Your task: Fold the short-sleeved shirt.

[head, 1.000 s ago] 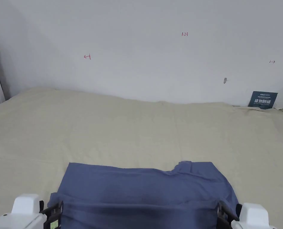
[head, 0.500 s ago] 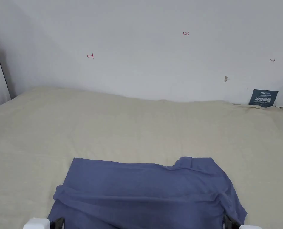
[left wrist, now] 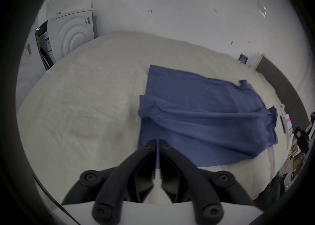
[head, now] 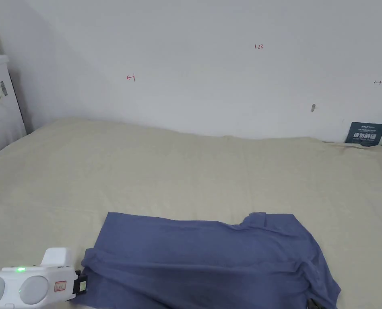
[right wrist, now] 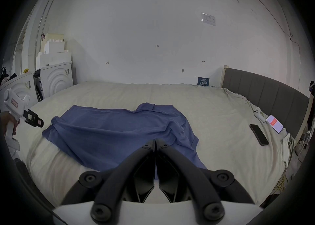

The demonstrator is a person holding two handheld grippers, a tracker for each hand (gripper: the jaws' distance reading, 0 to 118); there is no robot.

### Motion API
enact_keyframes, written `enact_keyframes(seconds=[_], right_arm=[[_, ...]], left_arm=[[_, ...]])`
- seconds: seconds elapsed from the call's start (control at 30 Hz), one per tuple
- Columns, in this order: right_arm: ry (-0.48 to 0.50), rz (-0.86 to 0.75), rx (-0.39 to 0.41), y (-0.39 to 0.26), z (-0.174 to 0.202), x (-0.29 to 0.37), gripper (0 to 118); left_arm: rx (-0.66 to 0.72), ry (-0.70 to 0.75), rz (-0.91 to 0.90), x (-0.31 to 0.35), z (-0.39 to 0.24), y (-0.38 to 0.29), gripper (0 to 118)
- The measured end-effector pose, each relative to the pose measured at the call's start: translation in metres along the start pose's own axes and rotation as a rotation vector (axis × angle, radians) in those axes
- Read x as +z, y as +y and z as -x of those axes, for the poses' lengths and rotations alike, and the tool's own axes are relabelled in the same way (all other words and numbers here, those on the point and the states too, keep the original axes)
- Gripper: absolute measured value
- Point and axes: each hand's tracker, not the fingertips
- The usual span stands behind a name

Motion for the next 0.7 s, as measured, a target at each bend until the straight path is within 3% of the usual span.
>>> enact_keyframes(seconds=[0.07, 0.1, 0.27, 0.4, 0.53, 0.6, 0.7], right_arm=[[-0.003, 0.006, 0.002, -0.004, -0.002, 0.000, 0], [-0.005, 0.010, 0.004, -0.005, -0.002, -0.001, 0], [-0.010, 0.032, 0.004, -0.010, -0.005, -0.001, 0], [-0.013, 0.044, 0.001, -0.012, -0.007, -0.002, 0], [-0.014, 0.056, -0.008, -0.015, -0.008, -0.006, 0], [-0.012, 0.066, -0.012, -0.017, -0.010, -0.009, 0], [-0.019, 0.096, -0.005, -0.017, -0.015, -0.016, 0]], left_arm=[[-0.020, 0.040, 0.049, -0.008, -0.002, 0.004, 57], [-0.020, 0.043, 0.084, -0.013, -0.002, 0.005, 64], [-0.009, 0.069, 0.185, -0.024, -0.015, -0.003, 64], [-0.004, 0.107, 0.167, -0.012, -0.031, -0.009, 62], [-0.112, 0.138, 0.125, -0.006, -0.048, -0.017, 38], [-0.129, 0.103, 0.119, -0.001, -0.054, -0.022, 11], [-0.139, 0.114, 0.099, 0.003, -0.047, -0.023, 4]])
